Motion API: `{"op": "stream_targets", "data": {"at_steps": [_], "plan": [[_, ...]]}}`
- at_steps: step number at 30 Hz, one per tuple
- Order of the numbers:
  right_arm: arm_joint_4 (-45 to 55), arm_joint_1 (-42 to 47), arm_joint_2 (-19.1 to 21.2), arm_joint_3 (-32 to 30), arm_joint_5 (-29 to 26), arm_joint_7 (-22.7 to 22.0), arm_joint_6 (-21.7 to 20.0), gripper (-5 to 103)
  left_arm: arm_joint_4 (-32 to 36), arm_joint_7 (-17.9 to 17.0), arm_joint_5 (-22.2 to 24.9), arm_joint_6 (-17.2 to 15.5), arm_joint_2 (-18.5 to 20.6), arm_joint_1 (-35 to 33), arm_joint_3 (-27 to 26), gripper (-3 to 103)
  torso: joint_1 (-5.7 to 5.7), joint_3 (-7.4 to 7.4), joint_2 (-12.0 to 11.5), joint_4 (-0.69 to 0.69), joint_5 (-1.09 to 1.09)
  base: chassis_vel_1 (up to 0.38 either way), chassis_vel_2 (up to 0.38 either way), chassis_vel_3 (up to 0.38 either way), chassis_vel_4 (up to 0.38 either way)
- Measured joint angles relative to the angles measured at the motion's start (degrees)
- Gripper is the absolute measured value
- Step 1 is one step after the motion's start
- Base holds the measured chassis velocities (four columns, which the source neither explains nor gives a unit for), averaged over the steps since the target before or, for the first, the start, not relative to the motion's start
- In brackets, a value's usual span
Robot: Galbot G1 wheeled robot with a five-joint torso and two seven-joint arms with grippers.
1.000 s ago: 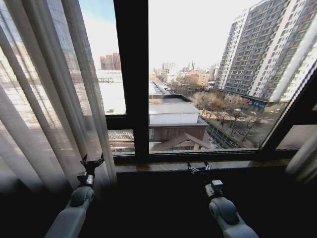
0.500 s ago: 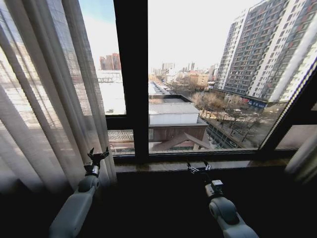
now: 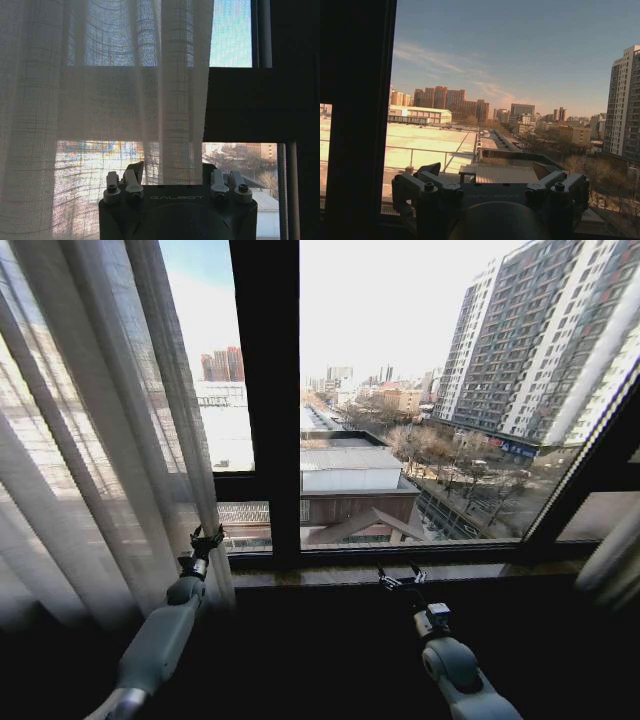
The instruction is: Open the curtains by pulling them apart, changing their state from closed to fully open.
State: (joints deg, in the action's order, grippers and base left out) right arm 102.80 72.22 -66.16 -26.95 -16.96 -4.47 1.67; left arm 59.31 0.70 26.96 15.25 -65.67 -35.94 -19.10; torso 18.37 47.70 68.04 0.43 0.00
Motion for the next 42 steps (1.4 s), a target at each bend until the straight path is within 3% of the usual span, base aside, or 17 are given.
{"op": "stream_targets", "data": {"at_steps": [2, 8, 11, 17, 30, 42], "plan": [[0.0, 0.0, 0.0, 0.0, 0.0, 0.0, 0.0, 100, -0.27, 0.35, 0.0, 0.34, -0.02, 0.04, -0.04, 61, 0.0, 0.0, 0.0, 0.0, 0.0, 0.0, 0.0, 0.0, 0.0], [0.0, 0.0, 0.0, 0.0, 0.0, 0.0, 0.0, 100, -0.56, 0.75, 0.2, 0.99, -0.06, -0.07, -0.3, 34, 0.0, 0.0, 0.0, -0.01, 0.0, 0.0, 0.0, 0.0, 0.0], [0.0, 0.0, 0.0, 0.0, 0.0, 0.0, 0.0, 100, -0.62, 0.74, 0.21, 1.08, 0.05, -0.2, -0.41, 29, 0.0, 0.0, 0.0, 0.0, 0.0, 0.0, 0.0, 0.0, 0.0], [0.0, 0.0, 0.0, 0.0, 0.0, 0.0, 0.0, 100, -0.66, 0.4, -0.02, 1.2, 0.5, -0.88, -1.39, 3, 0.0, 0.0, 0.0, 0.0, 0.0, 0.0, 0.0, 0.0, 0.0], [0.0, 0.0, 0.0, 0.0, 0.0, 0.0, 0.0, 100, 1.81, -0.62, 0.94, 1.03, 3.77, -4.24, -3.94, 0, 0.0, 0.0, 0.01, -0.01, 0.0, 0.0, 0.0, 0.0, 0.0], [0.0, 0.0, 0.0, 0.0, 0.0, 0.0, 0.0, 100, 3.99, -0.9, 1.08, 0.9, 4.22, -6.53, -4.7, 0, -0.01, -0.01, 0.01, 0.01, 0.0, 0.086, 0.089, -0.076, -0.091]]}}
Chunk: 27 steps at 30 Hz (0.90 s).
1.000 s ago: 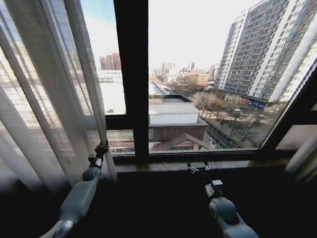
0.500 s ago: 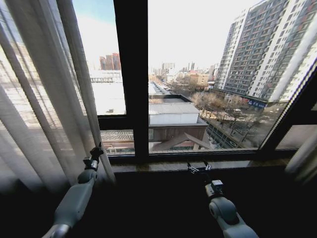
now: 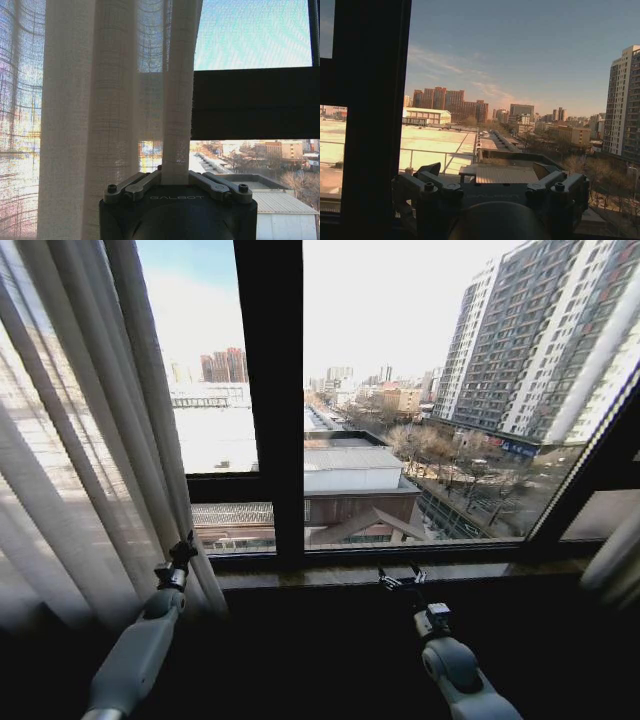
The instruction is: Open the curtains by pulling them apart, changing their state from closed to fully open.
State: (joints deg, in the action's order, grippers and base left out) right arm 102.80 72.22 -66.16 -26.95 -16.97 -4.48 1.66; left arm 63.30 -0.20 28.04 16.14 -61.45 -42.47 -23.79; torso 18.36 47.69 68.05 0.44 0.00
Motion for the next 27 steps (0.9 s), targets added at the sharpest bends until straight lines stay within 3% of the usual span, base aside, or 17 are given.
{"op": "stream_targets", "data": {"at_steps": [11, 27], "plan": [[0.0, 0.0, 0.0, 0.0, 0.0, 0.0, 0.0, 100, 2.36, -0.76, 0.01, -0.24, 0.46, -2.48, -0.79, 0, 0.0, 0.0, 0.0, -0.01, 0.01, 0.25, 0.266, -0.264, -0.265], [0.0, 0.0, 0.0, 0.0, 0.0, 0.0, 0.0, 100, 3.01, -1.12, 0.23, 0.08, 1.04, -4.38, -1.63, 0, -0.01, 0.0, 0.0, 0.0, 0.0, 0.368, 0.356, -0.363, -0.35]]}}
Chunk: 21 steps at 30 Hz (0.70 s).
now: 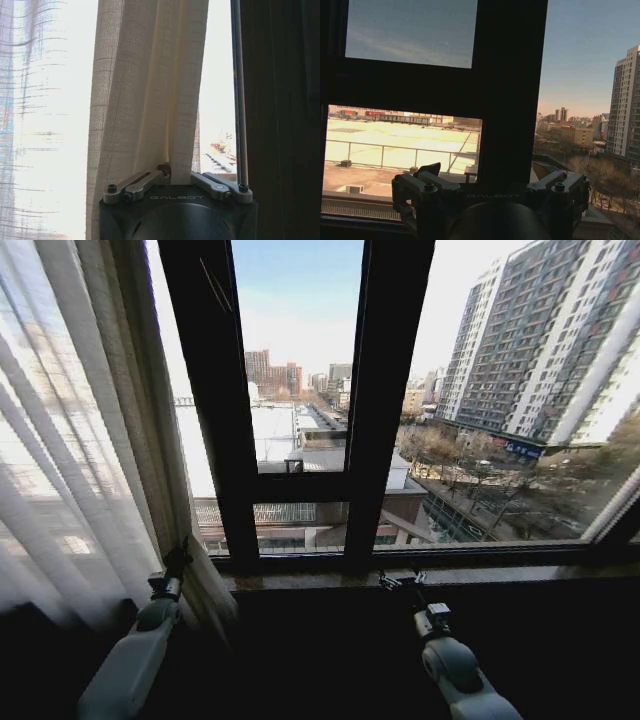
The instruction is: Open the curtains by pulling them apart, changing their state from closed to fully open.
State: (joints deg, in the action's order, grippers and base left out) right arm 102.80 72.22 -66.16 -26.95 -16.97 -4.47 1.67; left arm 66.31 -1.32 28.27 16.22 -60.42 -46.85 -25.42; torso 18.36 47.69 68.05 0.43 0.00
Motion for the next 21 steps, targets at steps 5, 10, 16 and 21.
{"op": "stream_targets", "data": {"at_steps": [5, 10, 16, 21], "plan": [[0.0, 0.0, 0.0, 0.0, 0.0, 0.0, 0.0, 100, -0.24, 0.0, 0.0, 0.03, 0.01, 0.16, 0.0, 0, 0.01, 0.01, -0.01, -0.01, 0.0, 0.352, 0.359, -0.341, -0.347], [0.0, 0.0, 0.0, 0.0, 0.0, 0.0, 0.0, 100, -0.82, 0.0, -0.05, 0.19, -0.37, 0.48, 0.1, 0, 0.02, 0.01, 0.0, -0.02, 0.0, 0.351, 0.359, -0.348, -0.355], [0.0, 0.0, 0.0, 0.0, 0.0, 0.0, 0.0, 100, -1.41, 0.02, -0.19, 0.37, -0.57, 0.89, 0.24, 0, 0.01, 0.01, 0.0, -0.01, 0.02, 0.358, 0.333, -0.348, -0.338], [0.0, 0.0, 0.0, 0.0, 0.0, 0.0, 0.0, 100, -1.51, 0.04, -0.19, 0.36, -0.43, 0.98, 0.24, 0, 0.01, 0.01, 0.0, -0.01, -0.02, 0.36, 0.36, -0.348, -0.368]]}}
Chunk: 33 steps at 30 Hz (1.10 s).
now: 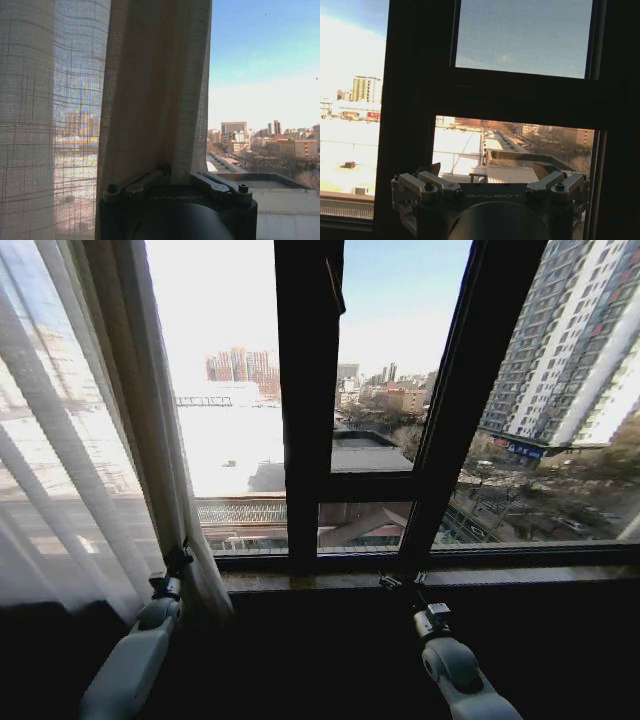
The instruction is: Open the curtains by pulling them apart, changing their state from closed to fully open.
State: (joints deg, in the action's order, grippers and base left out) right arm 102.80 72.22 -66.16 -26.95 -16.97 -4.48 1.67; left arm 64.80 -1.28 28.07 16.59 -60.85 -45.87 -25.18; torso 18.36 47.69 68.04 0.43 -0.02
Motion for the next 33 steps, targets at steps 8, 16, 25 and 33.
{"op": "stream_targets", "data": {"at_steps": [8, 16, 25, 33], "plan": [[0.0, 0.0, 0.0, 0.0, 0.0, 0.0, 0.0, 100, -0.11, 0.03, 0.0, 0.32, 0.06, -0.34, -0.25, 0, 0.0, 0.0, 0.0, -0.01, 0.01, 0.344, 0.352, -0.349, -0.357], [0.0, 0.0, -0.01, 0.01, 0.0, 0.01, 0.0, 100, -0.1, -0.14, -0.02, 0.45, 0.07, -0.49, -0.38, 0, 0.0, 0.0, 0.0, -0.03, 0.01, 0.294, 0.308, -0.303, -0.301], [0.0, 0.0, 0.0, 0.0, 0.0, 0.0, 0.0, 100, 0.08, -0.45, -0.05, 0.41, 0.16, -0.7, -0.37, 0, 0.01, 0.0, -0.01, 0.03, -0.02, 0.053, 0.034, -0.042, -0.044], [0.0, 0.0, 0.01, -0.02, 0.0, 0.0, 0.0, 100, 0.35, -0.59, -0.12, 0.37, 0.22, -0.92, -0.36, 0, 0.01, 0.01, -0.01, 0.0, 0.01, -0.016, -0.018, 0.016, 0.017]]}}
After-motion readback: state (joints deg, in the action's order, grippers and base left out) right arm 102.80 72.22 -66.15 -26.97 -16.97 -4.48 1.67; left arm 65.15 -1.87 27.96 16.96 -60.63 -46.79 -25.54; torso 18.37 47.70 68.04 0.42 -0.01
